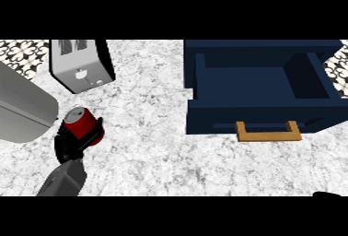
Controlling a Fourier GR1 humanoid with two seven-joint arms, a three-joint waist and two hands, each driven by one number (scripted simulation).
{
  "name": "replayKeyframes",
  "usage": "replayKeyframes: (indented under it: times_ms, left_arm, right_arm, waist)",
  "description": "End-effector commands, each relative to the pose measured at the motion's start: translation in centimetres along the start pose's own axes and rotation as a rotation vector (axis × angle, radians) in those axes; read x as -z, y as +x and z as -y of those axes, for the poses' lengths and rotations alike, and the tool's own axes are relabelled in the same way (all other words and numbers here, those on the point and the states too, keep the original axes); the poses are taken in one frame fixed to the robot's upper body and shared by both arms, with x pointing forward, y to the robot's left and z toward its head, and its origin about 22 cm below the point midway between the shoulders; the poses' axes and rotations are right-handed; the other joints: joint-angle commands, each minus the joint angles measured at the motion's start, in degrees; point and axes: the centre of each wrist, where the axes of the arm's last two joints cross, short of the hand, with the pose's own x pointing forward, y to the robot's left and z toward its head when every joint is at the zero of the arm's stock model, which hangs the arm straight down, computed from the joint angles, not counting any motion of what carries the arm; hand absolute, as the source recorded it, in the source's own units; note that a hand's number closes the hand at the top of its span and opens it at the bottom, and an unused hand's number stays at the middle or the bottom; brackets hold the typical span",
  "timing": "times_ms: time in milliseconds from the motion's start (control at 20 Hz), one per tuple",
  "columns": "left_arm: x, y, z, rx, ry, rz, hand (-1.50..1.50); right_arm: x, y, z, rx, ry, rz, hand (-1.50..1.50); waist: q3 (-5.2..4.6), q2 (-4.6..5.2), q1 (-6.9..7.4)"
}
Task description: Pick up the can, place it into the drawer and close the drawer
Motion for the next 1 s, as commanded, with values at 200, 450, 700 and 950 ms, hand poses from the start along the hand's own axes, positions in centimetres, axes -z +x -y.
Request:
replayKeyframes:
  times_ms: [200,450,700,950]
  left_arm:
    - [2.5,2.3,3.0,-0.019,-0.139,0.057,1.5]
    - [-0.7,1.5,9.4,-0.001,-0.55,0.028,1.5]
    - [0.2,3.8,12.4,-0.053,-0.614,0.051,1.5]
    - [-0.5,6.6,15.6,-0.026,-0.689,0.055,1.5]
  right_arm:
    - [0.3,0.0,-0.4,-0.02,-0.007,0.027,-1.5]
    - [1.1,0.3,-1.0,0.002,0.008,0.02,-1.5]
    - [0.3,0.4,-1.3,-0.028,-0.02,0.012,-1.5]
    - [-1.1,-0.4,1.0,-0.055,-0.043,0.012,-1.5]
  waist:
    - [-0.04,0.12,-0.38]
    - [-0.13,0.48,-1.59]
    - [-0.01,0.04,-0.24]
    - [0.07,-0.32,0.33]
